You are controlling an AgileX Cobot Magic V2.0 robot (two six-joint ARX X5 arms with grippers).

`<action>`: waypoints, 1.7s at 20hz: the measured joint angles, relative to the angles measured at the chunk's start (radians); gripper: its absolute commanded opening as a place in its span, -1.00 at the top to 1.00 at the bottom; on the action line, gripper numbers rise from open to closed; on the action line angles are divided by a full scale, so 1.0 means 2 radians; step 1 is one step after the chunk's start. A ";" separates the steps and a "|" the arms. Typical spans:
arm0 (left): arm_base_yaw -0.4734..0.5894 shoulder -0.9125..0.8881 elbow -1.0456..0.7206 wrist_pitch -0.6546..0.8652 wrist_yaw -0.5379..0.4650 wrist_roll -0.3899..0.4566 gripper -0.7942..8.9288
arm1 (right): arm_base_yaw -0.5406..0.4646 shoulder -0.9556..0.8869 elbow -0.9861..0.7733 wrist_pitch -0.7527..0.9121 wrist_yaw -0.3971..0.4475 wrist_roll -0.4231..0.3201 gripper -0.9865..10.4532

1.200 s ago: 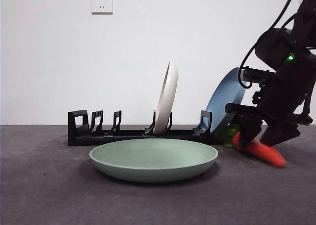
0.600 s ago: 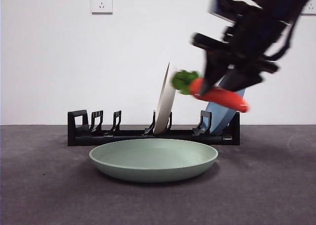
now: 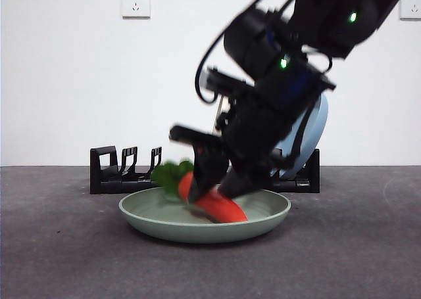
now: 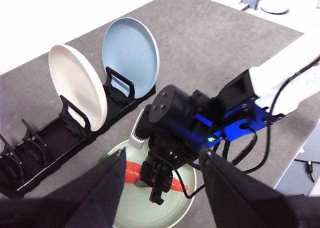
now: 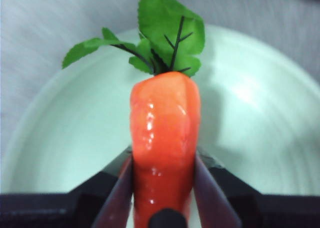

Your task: Take the green plate from the plate rack,put the plate on the table,take the carrot from the table,put the carrot in the plate

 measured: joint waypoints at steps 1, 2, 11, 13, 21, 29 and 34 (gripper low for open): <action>0.000 0.000 0.000 -0.001 0.000 0.000 0.32 | 0.000 0.003 0.000 0.005 0.000 0.001 0.85; 0.000 0.000 0.000 -0.003 0.000 0.000 0.32 | 0.001 0.003 0.000 0.005 0.000 0.001 0.84; 0.000 0.000 0.000 -0.020 0.000 0.000 0.32 | 0.001 -0.035 0.000 -0.021 0.000 0.005 -0.17; 0.000 0.000 0.000 -0.023 0.000 0.000 0.32 | 0.001 -0.088 0.000 -0.048 0.000 0.005 -0.16; 0.000 0.000 0.000 -0.071 0.002 0.000 0.32 | 0.001 -0.362 0.000 -0.346 -0.004 0.005 -0.16; 0.000 0.000 0.000 -0.097 0.052 0.000 0.32 | 0.001 -0.521 0.000 -0.544 -0.042 0.005 -0.15; 0.000 0.000 0.000 -0.109 0.092 0.000 0.33 | 0.001 -0.565 0.000 -0.591 -0.043 0.005 0.08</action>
